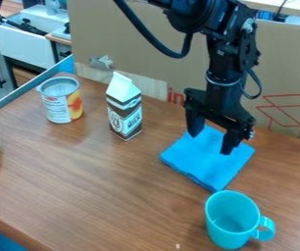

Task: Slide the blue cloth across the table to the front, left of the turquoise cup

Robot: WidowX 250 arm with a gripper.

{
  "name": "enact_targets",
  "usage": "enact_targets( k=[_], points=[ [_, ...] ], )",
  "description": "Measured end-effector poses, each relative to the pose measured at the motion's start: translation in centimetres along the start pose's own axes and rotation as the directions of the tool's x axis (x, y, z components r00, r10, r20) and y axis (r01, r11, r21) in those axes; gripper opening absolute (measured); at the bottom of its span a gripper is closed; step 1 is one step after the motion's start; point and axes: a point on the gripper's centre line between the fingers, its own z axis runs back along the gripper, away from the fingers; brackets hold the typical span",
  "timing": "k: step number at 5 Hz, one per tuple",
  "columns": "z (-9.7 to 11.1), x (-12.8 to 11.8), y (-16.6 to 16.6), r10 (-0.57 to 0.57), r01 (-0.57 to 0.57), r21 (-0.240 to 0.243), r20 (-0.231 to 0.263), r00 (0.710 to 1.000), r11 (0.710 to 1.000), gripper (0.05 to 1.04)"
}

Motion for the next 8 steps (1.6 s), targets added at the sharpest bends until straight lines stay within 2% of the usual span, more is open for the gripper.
enact_targets(
  k=[1, 2, 3, 4, 5, 6, 8],
  points=[
    [0.0, 0.3, 0.3, -0.003, 0.002, 0.016, 0.016, 1.0, 1.0, 1.0],
    [-0.9, 0.6, 1.0, 0.002, -0.002, 0.008, 0.023, 1.0, 1.0, 1.0],
    [-1.5, 0.9, 1.8, 0.048, -0.048, -0.001, 0.04, 0.998, 0.999, 1.0],
    [-2.3, 0.7, 2.0, 0.104, -0.105, 0.014, 0.062, 0.993, 0.994, 1.0],
    [-3.2, -0.2, 2.0, 0.123, -0.124, 0.012, 0.056, 0.991, 0.992, 1.0],
    [-4.3, -1.6, 2.0, 0.13, -0.131, 0.023, 0.029, 0.991, 0.991, 1.0],
    [-4.3, -4.6, 2.6, 0.146, -0.145, 0.03, -0.009, 0.989, 0.989, 1.0]
  ],
)
